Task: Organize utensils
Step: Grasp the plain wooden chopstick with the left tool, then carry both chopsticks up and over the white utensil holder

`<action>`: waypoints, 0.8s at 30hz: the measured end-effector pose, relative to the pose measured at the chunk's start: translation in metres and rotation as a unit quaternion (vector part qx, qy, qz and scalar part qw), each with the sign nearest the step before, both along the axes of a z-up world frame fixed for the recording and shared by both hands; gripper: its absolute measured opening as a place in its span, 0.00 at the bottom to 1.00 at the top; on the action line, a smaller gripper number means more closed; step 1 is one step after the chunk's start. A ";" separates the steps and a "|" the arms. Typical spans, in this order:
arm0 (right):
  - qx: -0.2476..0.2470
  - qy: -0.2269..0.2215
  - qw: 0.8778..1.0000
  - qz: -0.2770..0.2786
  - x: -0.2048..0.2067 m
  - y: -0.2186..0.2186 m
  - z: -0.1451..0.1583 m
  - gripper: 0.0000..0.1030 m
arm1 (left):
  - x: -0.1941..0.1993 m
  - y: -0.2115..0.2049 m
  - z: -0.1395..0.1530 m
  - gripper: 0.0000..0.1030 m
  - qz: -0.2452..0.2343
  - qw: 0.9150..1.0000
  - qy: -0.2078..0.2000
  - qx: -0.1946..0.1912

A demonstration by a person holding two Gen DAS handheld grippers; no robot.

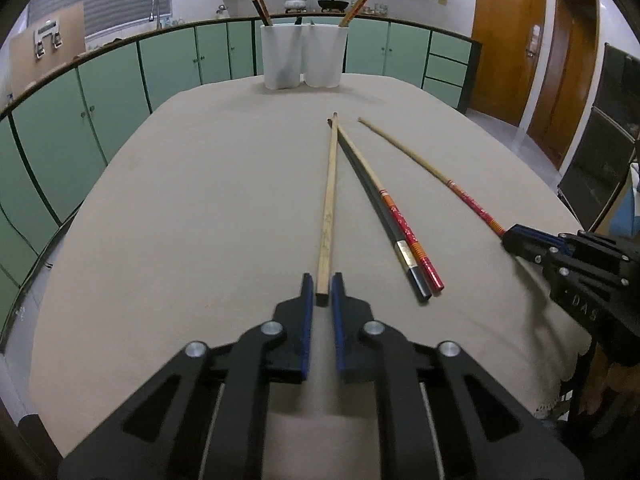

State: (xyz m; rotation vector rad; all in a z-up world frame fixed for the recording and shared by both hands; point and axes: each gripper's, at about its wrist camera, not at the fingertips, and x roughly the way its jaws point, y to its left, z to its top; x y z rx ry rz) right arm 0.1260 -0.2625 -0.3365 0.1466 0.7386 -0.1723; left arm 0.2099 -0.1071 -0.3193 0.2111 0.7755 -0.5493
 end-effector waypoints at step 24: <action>0.014 -0.005 1.000 0.016 -0.006 0.005 0.022 0.06 | 0.003 0.028 0.026 0.06 0.079 0.996 0.000 -0.030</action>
